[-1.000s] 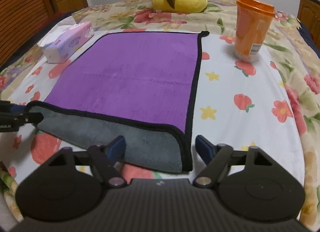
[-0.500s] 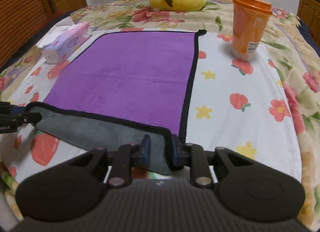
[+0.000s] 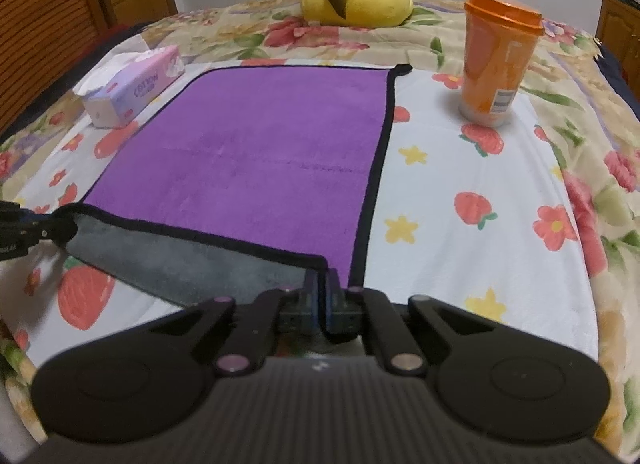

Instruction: Fold towel

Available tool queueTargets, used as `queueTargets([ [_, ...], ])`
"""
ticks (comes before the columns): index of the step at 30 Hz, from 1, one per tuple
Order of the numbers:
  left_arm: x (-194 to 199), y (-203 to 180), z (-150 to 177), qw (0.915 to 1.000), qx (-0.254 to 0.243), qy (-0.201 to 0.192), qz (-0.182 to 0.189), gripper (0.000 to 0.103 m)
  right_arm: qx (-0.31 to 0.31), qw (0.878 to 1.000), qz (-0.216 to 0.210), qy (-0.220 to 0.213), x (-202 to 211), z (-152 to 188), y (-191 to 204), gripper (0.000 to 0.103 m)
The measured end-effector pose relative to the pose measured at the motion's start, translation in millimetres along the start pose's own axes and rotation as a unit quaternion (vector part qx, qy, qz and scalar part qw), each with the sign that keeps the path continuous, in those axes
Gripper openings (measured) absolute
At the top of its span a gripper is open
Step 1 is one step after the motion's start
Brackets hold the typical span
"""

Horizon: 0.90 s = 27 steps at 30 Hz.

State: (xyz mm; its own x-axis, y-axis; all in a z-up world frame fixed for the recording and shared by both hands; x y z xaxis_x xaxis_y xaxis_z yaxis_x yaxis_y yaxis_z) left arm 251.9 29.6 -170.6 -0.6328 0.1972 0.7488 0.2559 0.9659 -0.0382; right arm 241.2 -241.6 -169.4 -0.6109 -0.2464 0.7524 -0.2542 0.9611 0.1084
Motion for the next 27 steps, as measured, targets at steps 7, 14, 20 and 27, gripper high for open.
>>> queueTargets([
  [7, 14, -1, -14, 0.9994, 0.009, -0.035, 0.001, 0.009, -0.008, 1.000, -0.004, -0.027, 8, -11, -5, 0.004],
  [14, 27, -4, -27, 0.9976, 0.010, -0.069, 0.002, 0.009, -0.007, 0.999, -0.011, -0.053, 14, -24, -7, 0.004],
  [20, 29, -3, -36, 0.9963, 0.017, -0.085, 0.004, 0.009, -0.001, 0.997, -0.019, -0.071, 18, -36, -7, 0.004],
  [27, 21, 0, -40, 0.9964, 0.015, -0.084, -0.001, 0.009, 0.016, 0.997, -0.021, -0.078, 16, -44, -4, 0.004],
])
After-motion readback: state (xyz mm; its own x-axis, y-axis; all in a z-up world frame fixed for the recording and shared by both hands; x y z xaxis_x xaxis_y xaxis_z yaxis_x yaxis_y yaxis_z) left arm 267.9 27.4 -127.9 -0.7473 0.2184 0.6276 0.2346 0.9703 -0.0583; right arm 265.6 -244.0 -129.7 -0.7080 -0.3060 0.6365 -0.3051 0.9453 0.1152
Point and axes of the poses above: each gripper's, at about its wrist camera, not at the fingertips, and x roughly against the way its jaws point, y to its left, z to its underside, the point moved 9 cm from there along -x, roughly the way its jaws point
